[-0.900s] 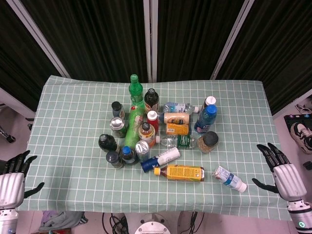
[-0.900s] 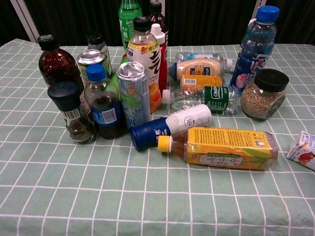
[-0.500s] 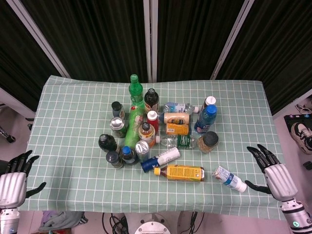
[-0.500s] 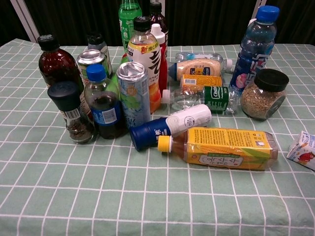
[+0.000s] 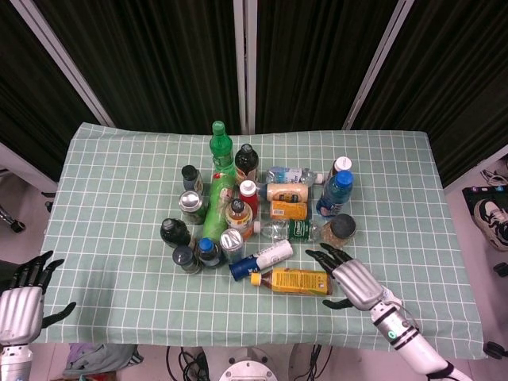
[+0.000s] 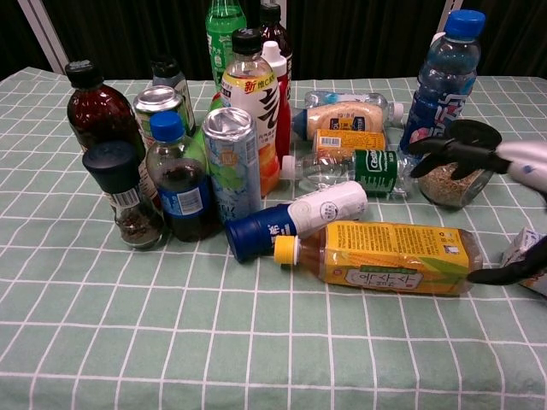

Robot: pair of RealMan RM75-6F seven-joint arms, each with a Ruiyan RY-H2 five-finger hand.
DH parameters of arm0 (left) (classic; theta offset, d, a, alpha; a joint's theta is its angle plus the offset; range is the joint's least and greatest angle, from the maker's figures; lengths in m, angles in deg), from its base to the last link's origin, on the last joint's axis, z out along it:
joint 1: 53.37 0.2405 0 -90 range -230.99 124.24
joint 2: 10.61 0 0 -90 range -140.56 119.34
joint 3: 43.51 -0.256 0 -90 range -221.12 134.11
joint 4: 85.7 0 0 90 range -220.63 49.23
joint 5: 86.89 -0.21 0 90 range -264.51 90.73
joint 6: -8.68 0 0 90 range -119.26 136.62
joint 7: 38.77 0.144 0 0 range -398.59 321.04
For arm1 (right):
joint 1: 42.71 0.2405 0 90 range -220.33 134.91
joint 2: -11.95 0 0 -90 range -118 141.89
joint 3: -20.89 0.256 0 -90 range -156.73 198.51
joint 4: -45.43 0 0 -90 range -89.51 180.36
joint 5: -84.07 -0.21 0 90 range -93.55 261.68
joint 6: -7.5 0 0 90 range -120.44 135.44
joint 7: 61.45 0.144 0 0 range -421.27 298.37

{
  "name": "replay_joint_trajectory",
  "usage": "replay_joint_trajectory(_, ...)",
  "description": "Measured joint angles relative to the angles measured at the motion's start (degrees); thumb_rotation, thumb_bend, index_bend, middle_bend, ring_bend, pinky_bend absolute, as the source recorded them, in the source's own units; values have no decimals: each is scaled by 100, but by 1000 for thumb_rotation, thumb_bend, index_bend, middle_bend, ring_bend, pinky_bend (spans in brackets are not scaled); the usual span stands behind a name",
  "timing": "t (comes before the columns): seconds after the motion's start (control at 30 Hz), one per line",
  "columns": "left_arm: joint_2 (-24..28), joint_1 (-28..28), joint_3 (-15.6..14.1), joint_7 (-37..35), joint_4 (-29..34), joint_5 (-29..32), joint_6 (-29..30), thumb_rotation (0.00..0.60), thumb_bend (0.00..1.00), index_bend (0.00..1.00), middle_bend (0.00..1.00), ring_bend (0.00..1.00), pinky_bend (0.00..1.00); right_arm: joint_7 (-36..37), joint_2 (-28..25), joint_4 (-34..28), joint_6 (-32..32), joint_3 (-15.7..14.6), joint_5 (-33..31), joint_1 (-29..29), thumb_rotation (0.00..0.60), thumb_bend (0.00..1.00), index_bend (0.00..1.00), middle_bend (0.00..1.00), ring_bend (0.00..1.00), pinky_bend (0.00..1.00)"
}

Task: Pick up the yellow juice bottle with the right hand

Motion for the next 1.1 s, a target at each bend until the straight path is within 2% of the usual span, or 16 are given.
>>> replay_joint_trajectory(0.07, -25, 6, 2, -62, -67, 20, -10, 600, 0, 216, 109, 113, 160, -121, 265, 76, -207, 46, -201, 136, 600, 61, 0, 157, 22, 196)
replay_joint_trajectory(0.17, -58, 20, 5, -158, -163, 51, -19, 600, 0, 216, 109, 113, 160, -289, 598, 307, -351, 86, -371, 266, 600, 117, 15, 202, 79, 258)
replay_joint_trajectory(0.3, -100, 43, 12, -270, -276, 109, -35, 600, 0, 216, 109, 113, 160, -402, 948, 666, -372, 90, -476, 337, 600, 192, 101, 280, 168, 352)
replay_joint_trajectory(0.47, -129, 51, 16, -322, -327, 121, -52, 600, 0, 216, 109, 113, 160, -397, 1238, 1018, -379, 50, -531, 392, 600, 372, 235, 368, 286, 519)
replay_joint_trajectory(0.57, -129, 56, 23, -326, -315, 119, -37, 600, 0, 215, 109, 113, 160, -306, 1382, 1206, -383, 22, -497, 447, 600, 543, 390, 457, 399, 668)
replay_joint_trajectory(0.6, -124, 60, 23, -317, -306, 114, -28, 600, 0, 215, 109, 113, 160, -247, 1409, 1248, -333, 12, -429, 457, 600, 621, 476, 513, 462, 731)
replay_joint_trajectory(0.67, -110, 68, 25, -304, -287, 113, -15, 600, 0, 215, 109, 113, 160, -89, 1423, 1284, -208, -7, -280, 470, 600, 719, 575, 576, 521, 776)
replay_joint_trajectory(0.73, -92, 78, 31, -290, -257, 121, -2, 600, 0, 216, 109, 113, 160, 223, 1401, 1312, -16, -45, -36, 497, 600, 774, 630, 602, 541, 790)
replay_joint_trajectory(0.97, -35, 82, 60, -179, -111, 114, 34, 600, 0, 216, 109, 113, 160, 1829, 1010, 1245, 990, -176, 1060, 704, 600, 778, 657, 615, 551, 803)
replay_joint_trajectory(1.1, 14, 70, 63, -61, 17, 72, 48, 600, 0, 216, 109, 113, 160, 2498, 649, 847, 1559, -63, 1557, 1026, 600, 778, 657, 612, 551, 803)
